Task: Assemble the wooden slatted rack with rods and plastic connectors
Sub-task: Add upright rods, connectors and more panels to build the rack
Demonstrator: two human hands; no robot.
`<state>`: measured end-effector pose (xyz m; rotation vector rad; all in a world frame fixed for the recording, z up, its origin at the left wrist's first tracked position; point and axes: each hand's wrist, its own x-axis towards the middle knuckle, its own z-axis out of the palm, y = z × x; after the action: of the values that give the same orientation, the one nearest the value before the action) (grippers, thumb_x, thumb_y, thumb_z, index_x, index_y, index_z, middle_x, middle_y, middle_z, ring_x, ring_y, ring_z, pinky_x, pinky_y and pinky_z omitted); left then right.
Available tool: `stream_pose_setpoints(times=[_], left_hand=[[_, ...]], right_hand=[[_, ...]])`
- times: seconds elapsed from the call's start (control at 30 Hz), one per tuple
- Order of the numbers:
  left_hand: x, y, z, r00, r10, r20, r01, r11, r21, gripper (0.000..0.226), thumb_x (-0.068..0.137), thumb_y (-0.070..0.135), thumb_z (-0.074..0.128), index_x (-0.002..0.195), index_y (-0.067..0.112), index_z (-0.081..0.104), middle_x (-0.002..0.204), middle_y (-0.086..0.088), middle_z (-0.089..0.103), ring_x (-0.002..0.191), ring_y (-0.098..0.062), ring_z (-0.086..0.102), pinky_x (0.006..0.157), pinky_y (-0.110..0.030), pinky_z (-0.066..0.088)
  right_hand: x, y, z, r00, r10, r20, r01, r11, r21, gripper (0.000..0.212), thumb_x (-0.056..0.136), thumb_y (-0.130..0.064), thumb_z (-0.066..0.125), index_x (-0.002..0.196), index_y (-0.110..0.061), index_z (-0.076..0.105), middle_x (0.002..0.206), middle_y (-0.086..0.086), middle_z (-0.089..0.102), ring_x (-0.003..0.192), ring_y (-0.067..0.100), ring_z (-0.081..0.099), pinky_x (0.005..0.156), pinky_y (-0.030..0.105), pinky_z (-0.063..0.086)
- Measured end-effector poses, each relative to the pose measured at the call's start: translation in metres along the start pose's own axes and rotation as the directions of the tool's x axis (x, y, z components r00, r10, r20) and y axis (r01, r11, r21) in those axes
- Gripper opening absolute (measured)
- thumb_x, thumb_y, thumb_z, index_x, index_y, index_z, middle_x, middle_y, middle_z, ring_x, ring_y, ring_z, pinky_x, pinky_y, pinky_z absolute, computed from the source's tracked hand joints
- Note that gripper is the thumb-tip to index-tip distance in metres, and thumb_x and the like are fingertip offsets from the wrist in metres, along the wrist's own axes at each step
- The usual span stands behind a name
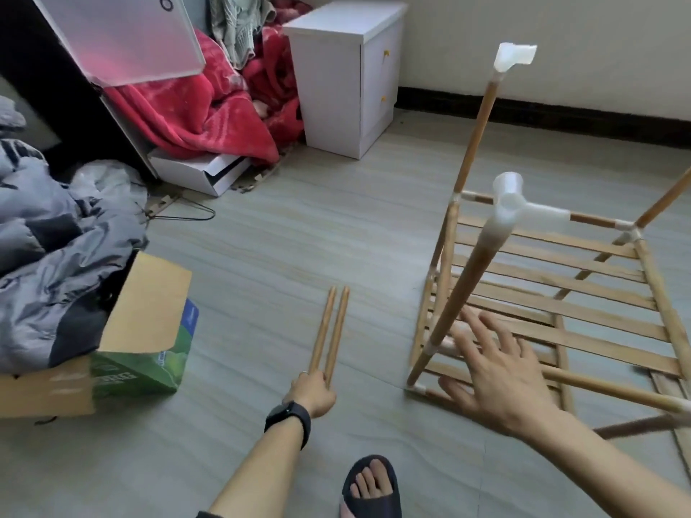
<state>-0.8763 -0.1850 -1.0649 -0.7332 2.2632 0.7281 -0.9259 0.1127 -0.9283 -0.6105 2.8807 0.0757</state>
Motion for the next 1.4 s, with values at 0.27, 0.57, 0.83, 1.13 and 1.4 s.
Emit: stream_pose_setpoints(times=[0.27,0.57,0.83,1.13,1.4], left_hand=[[0.029,0.011,0.047,0.992,-0.021,-0.121,0.043,0.983,0.179,0.047,0.101,0.02,0.043,0.147,0.027,0.036,0.135,-0.01,0.045,0.124,-0.031,0.052,0.095,-0.043,0.049],[0.024,0.017,0.047,0.991,0.027,-0.131,-0.045,0.99,-0.136,0.019,0.092,0.009,0.05,0.11,0.017,0.052,0.106,-0.009,0.059,0.091,-0.027,0.058,0.072,-0.03,0.043],[-0.046,0.067,-0.058,0.983,0.12,-0.14,-0.184,0.593,-0.784,0.038,0.093,-0.019,0.046,0.123,0.005,0.05,0.086,-0.015,0.062,0.071,-0.022,0.062,0.056,-0.023,0.054],[-0.198,0.157,-0.186,0.604,0.523,-0.601,-0.796,0.42,-0.436,0.032,0.103,0.004,0.052,0.129,0.019,0.061,0.114,-0.001,0.067,0.096,-0.014,0.069,0.081,-0.029,0.056],[-0.285,0.235,-0.194,0.414,0.734,-0.538,-0.877,0.163,-0.453,0.027,0.101,0.004,0.055,0.117,0.017,0.072,0.109,-0.005,0.075,0.102,-0.019,0.07,0.087,-0.027,0.056]], right_hand=[[0.007,0.0,0.003,1.0,-0.022,-0.019,0.021,0.999,-0.027,0.088,0.08,-0.083,0.027,0.152,-0.035,0.018,0.17,0.003,0.007,0.155,0.032,0.008,0.11,0.057,0.036],[0.004,-0.003,-0.008,0.999,-0.025,0.039,0.026,0.999,-0.024,0.092,0.083,-0.078,0.042,0.157,-0.036,0.007,0.17,0.002,-0.008,0.155,0.031,-0.004,0.116,0.055,0.028],[0.007,0.005,-0.036,0.974,-0.043,0.224,-0.013,0.969,0.245,0.089,0.083,-0.065,0.063,0.158,-0.035,0.025,0.17,-0.003,-0.006,0.156,0.025,-0.004,0.122,0.052,0.013],[-0.041,0.031,-0.158,0.976,0.211,0.046,-0.076,0.137,0.988,0.055,0.09,-0.063,0.054,0.123,-0.02,0.055,0.119,0.01,0.066,0.096,0.021,0.066,0.086,0.036,0.054],[-0.101,0.051,-0.247,0.903,0.409,-0.128,0.294,-0.374,0.88,0.058,0.086,-0.063,0.06,0.125,-0.02,0.061,0.093,0.008,0.067,0.056,0.011,0.052,0.052,0.022,0.047]])
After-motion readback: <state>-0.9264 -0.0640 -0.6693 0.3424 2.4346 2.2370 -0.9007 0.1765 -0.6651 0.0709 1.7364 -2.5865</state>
